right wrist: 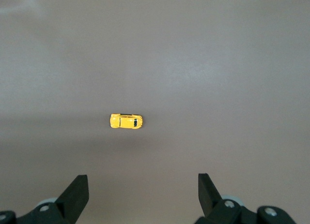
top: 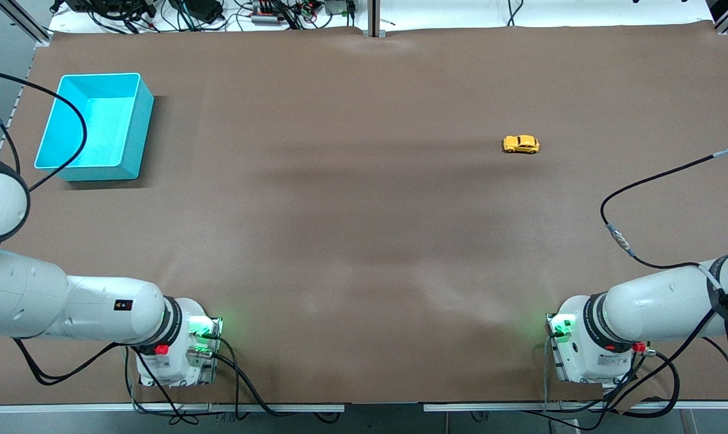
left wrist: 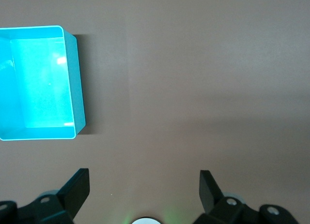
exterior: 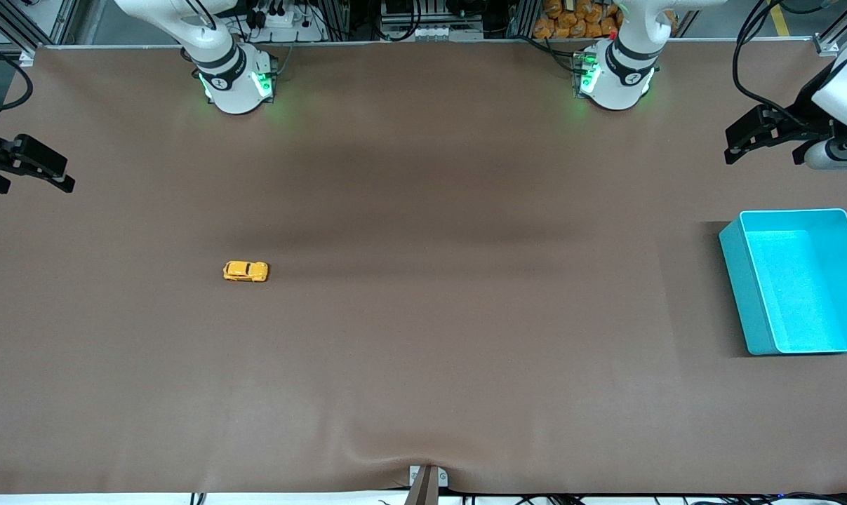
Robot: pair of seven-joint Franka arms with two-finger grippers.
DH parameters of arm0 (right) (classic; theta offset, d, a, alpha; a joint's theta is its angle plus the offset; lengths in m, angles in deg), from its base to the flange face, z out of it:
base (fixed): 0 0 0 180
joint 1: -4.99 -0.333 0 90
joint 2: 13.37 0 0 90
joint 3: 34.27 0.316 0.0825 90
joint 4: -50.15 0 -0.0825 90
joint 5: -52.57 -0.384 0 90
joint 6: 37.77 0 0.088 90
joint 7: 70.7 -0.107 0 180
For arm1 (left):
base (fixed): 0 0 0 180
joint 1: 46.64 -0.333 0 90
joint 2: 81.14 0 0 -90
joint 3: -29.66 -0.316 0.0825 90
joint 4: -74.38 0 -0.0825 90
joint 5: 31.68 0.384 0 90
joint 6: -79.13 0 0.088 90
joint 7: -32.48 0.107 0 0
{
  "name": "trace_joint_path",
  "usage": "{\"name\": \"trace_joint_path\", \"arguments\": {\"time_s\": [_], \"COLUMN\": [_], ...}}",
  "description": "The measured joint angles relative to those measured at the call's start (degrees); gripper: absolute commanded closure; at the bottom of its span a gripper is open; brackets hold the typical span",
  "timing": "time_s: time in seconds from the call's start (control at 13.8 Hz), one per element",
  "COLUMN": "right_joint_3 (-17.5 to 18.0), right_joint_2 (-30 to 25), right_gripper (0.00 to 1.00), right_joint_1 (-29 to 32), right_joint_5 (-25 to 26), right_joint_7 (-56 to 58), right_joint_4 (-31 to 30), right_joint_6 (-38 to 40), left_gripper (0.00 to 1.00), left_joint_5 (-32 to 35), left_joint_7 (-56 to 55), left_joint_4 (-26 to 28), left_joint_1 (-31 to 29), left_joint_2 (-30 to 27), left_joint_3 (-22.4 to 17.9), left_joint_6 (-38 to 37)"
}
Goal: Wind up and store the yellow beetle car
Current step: 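Move the right gripper out from rest toward the yellow car, then lower the open right gripper over the yellow beetle car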
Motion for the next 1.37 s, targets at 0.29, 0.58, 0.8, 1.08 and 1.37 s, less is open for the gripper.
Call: {"name": "trace_joint_path", "arguments": {"time_s": [0.29,0.58,0.8,1.08,1.37], "right_joint_3": [-0.06,-0.05,-0.03,-0.02,0.06], "right_joint_2": [0.0,0.0,0.0,0.06,0.25], "right_gripper": [0.0,0.0,0.0,0.0,0.0], "right_joint_1": [0.0,-0.03,-0.13,-0.61,-2.39], "right_joint_5": [-0.01,-0.1,-0.17,-0.18,-0.18], "right_joint_7": [0.04,0.2,0.32,0.75,2.31], "right_joint_4": [-0.27,-0.36,-0.83,-5.43,-12.1], "right_joint_6": [0.0,-0.02,-0.41,-5.79,-13.95], "left_gripper": [0.0,0.0,0.0,0.0,0.0], "left_joint_5": [0.0,0.0,0.0,0.0,0.0], "left_joint_7": [0.11,0.38,0.71,0.75,0.75], "left_joint_4": [-0.27,-0.27,-0.27,-0.27,-0.27], "left_joint_1": [-0.03,-0.36,-0.62,-0.65,-0.68], "left_joint_2": [-0.01,-0.01,-0.01,-0.01,-0.01], "left_joint_3": [0.04,0.03,0.04,0.14,0.11], "left_joint_6": [0.0,0.0,0.0,0.0,0.0]}}
